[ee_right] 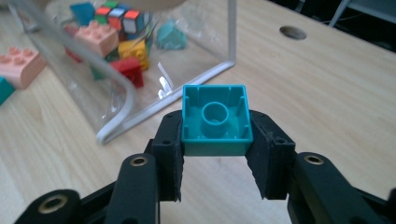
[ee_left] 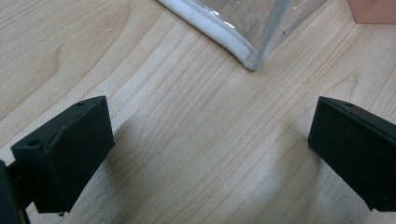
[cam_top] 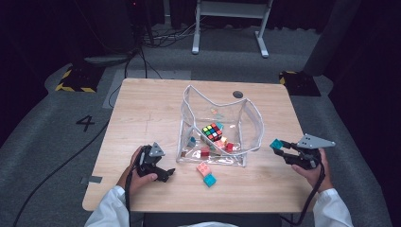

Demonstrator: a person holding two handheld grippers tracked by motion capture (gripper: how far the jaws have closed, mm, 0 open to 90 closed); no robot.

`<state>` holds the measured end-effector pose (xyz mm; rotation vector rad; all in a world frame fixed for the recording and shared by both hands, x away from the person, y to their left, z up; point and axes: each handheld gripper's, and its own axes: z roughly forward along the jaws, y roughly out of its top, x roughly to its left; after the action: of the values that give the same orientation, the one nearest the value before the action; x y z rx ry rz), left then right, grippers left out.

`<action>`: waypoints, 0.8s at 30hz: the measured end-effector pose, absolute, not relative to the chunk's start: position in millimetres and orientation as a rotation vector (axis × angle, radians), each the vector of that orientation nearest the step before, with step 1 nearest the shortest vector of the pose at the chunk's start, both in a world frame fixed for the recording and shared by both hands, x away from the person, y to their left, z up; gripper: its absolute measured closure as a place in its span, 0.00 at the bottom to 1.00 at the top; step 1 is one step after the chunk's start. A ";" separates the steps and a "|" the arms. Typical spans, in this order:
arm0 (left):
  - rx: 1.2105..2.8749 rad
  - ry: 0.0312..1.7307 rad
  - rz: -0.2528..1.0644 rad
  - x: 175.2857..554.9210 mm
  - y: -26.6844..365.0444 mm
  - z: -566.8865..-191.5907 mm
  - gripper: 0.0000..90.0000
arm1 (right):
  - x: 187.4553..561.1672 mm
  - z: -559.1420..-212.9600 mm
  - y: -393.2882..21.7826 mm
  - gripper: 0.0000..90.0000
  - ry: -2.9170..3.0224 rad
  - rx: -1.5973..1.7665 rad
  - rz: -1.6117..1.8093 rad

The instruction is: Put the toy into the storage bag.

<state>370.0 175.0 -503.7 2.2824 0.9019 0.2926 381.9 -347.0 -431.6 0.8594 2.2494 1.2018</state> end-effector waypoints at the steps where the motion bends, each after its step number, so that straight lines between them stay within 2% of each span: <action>1: 2.281 0.902 0.293 370.1 174.9 -503.9 0.00 | 384.8 -428.3 -347.7 0.66 2.246 0.859 1.207; 24: 2.282 0.902 0.293 370.0 174.9 -503.8 0.00 | 433.4 -359.3 -318.1 0.66 2.195 0.786 1.233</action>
<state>370.0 174.9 -503.8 2.2825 0.9017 0.2934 433.4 -318.1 -359.3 0.7857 2.1954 1.2328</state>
